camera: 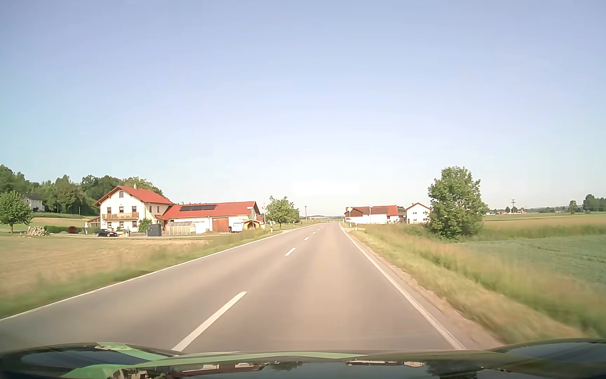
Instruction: Follow the waypoints while adhering to traffic rules and regulations
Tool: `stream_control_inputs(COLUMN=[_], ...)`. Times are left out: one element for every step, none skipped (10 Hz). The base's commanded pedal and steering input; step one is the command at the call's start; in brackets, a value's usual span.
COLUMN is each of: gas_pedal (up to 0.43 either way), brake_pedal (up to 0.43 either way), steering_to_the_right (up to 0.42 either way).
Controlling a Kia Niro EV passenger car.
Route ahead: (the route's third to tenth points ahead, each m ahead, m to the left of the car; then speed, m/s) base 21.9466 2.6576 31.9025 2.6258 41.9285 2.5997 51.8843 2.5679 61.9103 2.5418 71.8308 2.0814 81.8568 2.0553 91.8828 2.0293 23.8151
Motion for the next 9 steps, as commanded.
stream_control_inputs(gas_pedal=[0.177,0.177,0.177,0.177,0.177,0.169,0.169,0.169,0.150], brake_pedal=[0.000,0.000,0.000,0.000,0.000,0.000,0.000,0.000,0.000], steering_to_the_right=[-0.003,-0.003,-0.003,-0.003,-0.002,-0.002,-0.002,-0.003,-0.003])
